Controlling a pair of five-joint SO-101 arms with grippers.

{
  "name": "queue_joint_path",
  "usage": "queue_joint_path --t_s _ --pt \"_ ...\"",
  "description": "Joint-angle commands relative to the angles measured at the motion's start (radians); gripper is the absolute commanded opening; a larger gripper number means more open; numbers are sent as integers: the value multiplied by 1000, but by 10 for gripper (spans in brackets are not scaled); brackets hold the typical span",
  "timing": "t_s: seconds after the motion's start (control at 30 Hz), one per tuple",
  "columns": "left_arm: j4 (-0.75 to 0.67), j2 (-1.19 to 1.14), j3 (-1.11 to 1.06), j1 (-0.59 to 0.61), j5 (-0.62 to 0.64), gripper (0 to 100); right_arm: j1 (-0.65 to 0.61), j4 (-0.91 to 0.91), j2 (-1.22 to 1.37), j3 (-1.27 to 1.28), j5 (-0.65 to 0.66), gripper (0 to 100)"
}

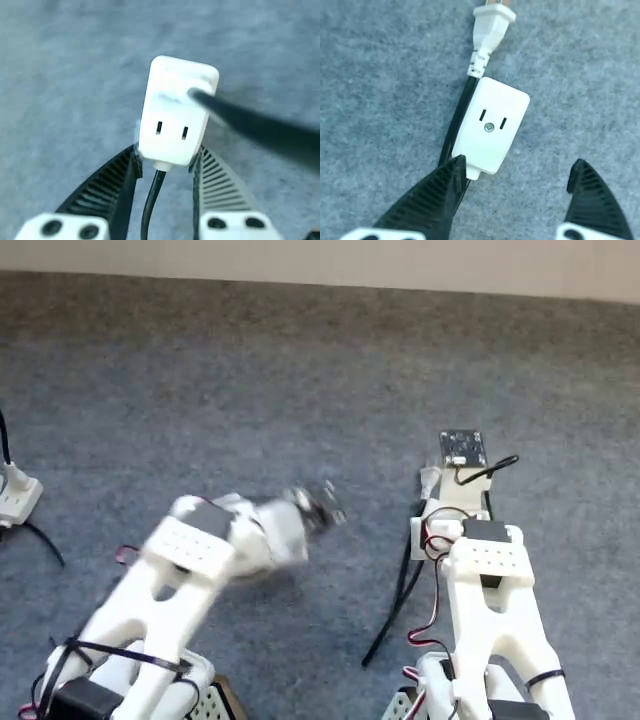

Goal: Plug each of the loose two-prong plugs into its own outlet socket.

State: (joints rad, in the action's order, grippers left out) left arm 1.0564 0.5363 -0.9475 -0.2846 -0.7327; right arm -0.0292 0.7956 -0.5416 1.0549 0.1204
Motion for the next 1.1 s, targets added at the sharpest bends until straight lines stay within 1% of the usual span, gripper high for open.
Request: queue_joint_path --t_s 0.0,0.07,0.23,0.33,0.4,0.53,0.6,0.73,0.83,0.9,1.07 --pt "6 1 130 300 5 24 5 -12 -22 -2 -6 310" --pt "6 -1 165 432 2 24 4 -12 -19 -2 -6 310" --pt "2 -4 220 739 -133 24 4 -12 -19 -2 -6 310" --pt "-72 -76 263 874 -150 24 4 -12 -19 -2 -6 310" --pt "-91 -188 332 937 -144 24 4 -12 -18 -2 -6 310" --pt "-72 -498 576 1020 -68 9 4 -12 -18 -2 -6 310" --pt "-34 -651 730 1044 -54 5 4 -12 -18 -2 -6 310" --pt "80 -900 1003 1053 -54 5 4 -12 -18 -2 -6 310" --pt "153 -1020 1141 1053 -54 17 4 -13 -18 -2 -6 310" --pt "207 -1061 1199 1053 -55 77 4 -13 -18 -2 -6 310" --pt "382 -1055 1283 1053 -55 306 4 -13 -18 -2 -6 310"
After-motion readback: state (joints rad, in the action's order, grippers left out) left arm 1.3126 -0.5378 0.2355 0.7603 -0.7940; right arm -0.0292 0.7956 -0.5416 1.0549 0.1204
